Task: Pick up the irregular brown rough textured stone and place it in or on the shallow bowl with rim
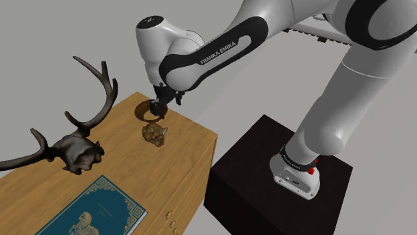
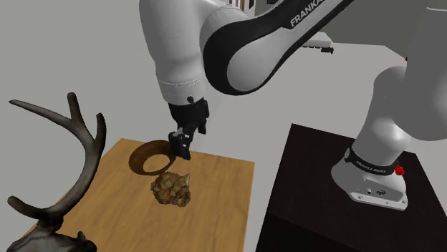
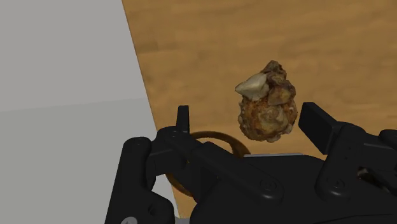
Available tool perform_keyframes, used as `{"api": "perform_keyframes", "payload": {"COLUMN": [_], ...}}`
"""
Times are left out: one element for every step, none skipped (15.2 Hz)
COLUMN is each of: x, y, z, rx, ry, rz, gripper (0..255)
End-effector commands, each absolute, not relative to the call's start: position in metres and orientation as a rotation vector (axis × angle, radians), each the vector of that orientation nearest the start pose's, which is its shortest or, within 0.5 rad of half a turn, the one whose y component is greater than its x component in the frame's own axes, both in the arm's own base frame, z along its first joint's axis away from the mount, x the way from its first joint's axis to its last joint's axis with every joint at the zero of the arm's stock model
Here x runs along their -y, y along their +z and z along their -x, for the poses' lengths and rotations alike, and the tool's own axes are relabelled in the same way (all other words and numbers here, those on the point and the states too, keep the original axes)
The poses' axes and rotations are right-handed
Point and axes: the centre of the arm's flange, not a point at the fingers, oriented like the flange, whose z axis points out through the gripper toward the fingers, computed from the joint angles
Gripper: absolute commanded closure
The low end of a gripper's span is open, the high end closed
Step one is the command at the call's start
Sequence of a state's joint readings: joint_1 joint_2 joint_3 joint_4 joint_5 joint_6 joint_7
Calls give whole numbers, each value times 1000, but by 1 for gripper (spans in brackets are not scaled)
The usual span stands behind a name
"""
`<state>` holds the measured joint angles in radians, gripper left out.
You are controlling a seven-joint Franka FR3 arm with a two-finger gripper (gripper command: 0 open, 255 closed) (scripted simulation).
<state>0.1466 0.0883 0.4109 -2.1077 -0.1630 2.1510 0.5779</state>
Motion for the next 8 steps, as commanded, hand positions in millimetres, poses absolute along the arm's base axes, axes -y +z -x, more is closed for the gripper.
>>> {"api": "perform_keyframes", "payload": {"x": [-305, -314, -324, -334, -344, -353, -363, -373], "y": [359, 350, 341, 333, 324, 315, 306, 297], "z": [-482, -486, -489, -493, -497, -501, -505, -508], "rx": [129, 136, 143, 151, 158, 165, 173, 180], "ry": [-28, -23, -19, -14, -10, -5, -1, 4], "rz": [3249, 3251, 3254, 3257, 3260, 3262, 3265, 3268], "gripper": [0, 0, 0, 0, 0, 0, 0, 0]}}
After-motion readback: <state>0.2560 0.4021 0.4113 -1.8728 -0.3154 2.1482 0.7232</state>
